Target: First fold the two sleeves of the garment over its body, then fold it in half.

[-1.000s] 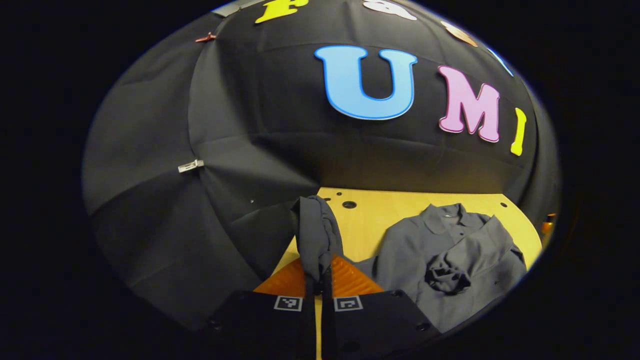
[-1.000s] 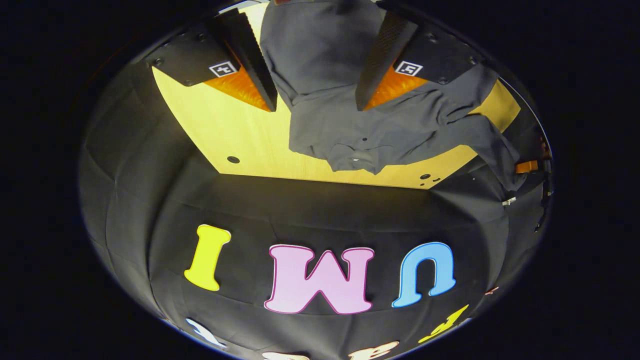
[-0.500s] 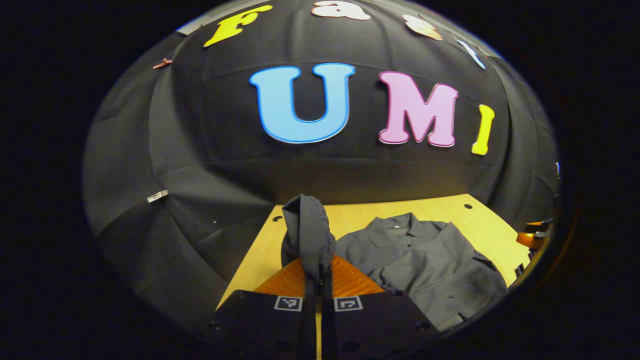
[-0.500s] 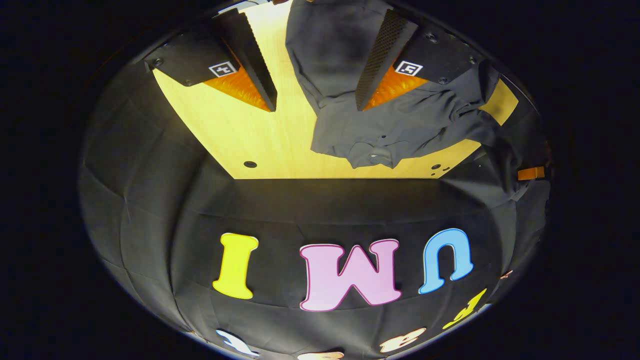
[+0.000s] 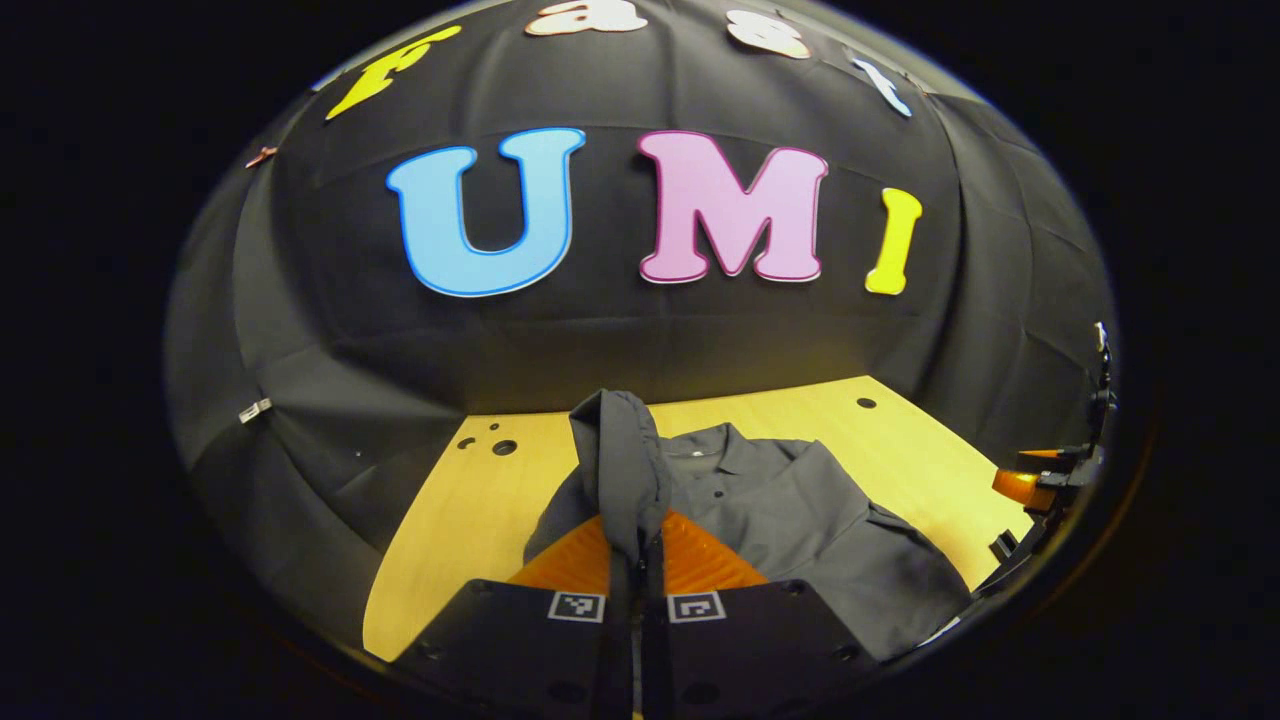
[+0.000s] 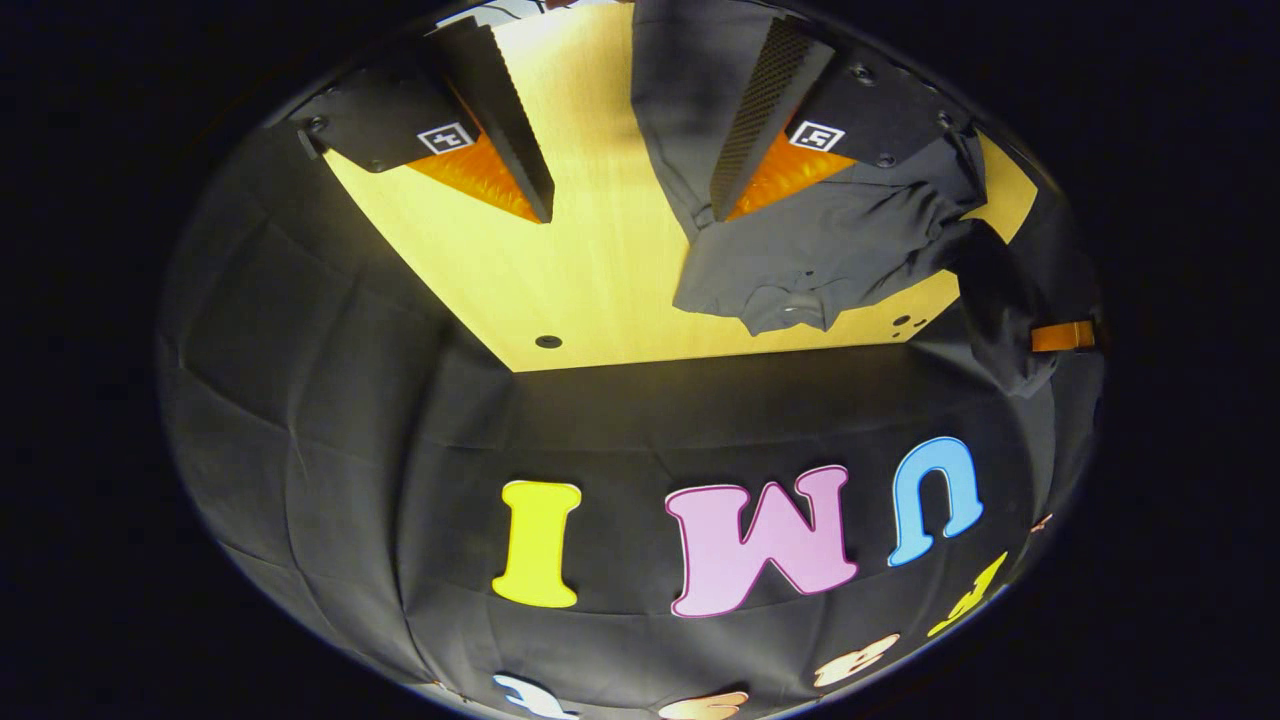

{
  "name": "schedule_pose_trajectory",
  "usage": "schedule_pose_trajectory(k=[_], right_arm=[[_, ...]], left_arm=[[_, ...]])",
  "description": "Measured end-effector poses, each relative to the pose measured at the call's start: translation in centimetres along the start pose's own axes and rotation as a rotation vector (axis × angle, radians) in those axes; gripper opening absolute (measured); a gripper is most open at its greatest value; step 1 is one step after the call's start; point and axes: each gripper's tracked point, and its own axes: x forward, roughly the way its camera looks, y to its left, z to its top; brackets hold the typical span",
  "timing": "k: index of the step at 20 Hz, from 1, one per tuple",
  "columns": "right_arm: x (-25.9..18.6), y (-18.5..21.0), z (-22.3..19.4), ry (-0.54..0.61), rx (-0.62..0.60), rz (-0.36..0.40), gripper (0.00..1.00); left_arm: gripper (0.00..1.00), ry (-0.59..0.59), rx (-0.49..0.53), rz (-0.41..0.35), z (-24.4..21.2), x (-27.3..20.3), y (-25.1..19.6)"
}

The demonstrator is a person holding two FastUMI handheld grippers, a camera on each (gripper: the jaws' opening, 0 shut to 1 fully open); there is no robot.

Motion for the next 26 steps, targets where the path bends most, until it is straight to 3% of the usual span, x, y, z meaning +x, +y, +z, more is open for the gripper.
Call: schedule_pose_trajectory(k=[6,13,14,19,23,26], right_arm=[[-0.5,-2.3,-0.5,0.025,-0.017,0.025,0.98],[-0.5,-5.6,-0.8,0.063,-0.060,0.070,0.98],[-0.5,-5.9,-0.9,0.066,-0.064,0.074,0.98],[-0.7,-8.2,-1.9,0.096,-0.069,0.078,0.98],[-0.8,-8.7,-2.9,0.119,-0.060,0.081,0.98],[-0.9,-8.3,-3.4,0.129,-0.058,0.091,0.97]], left_arm=[[0.08,0.017,0.064,-0.044,-2.0,4.0,-6.8],[0.05,0.071,0.150,-0.023,-7.5,9.9,-13.2],[0.08,0.080,0.159,-0.021,-8.0,10.3,-13.9],[0.05,0.123,0.209,-0.050,-11.8,12.5,-17.6],[0.16,0.157,0.214,-0.095,-14.4,13.3,-20.1],[0.38,0.173,0.206,-0.191,-15.6,12.8,-22.6]])
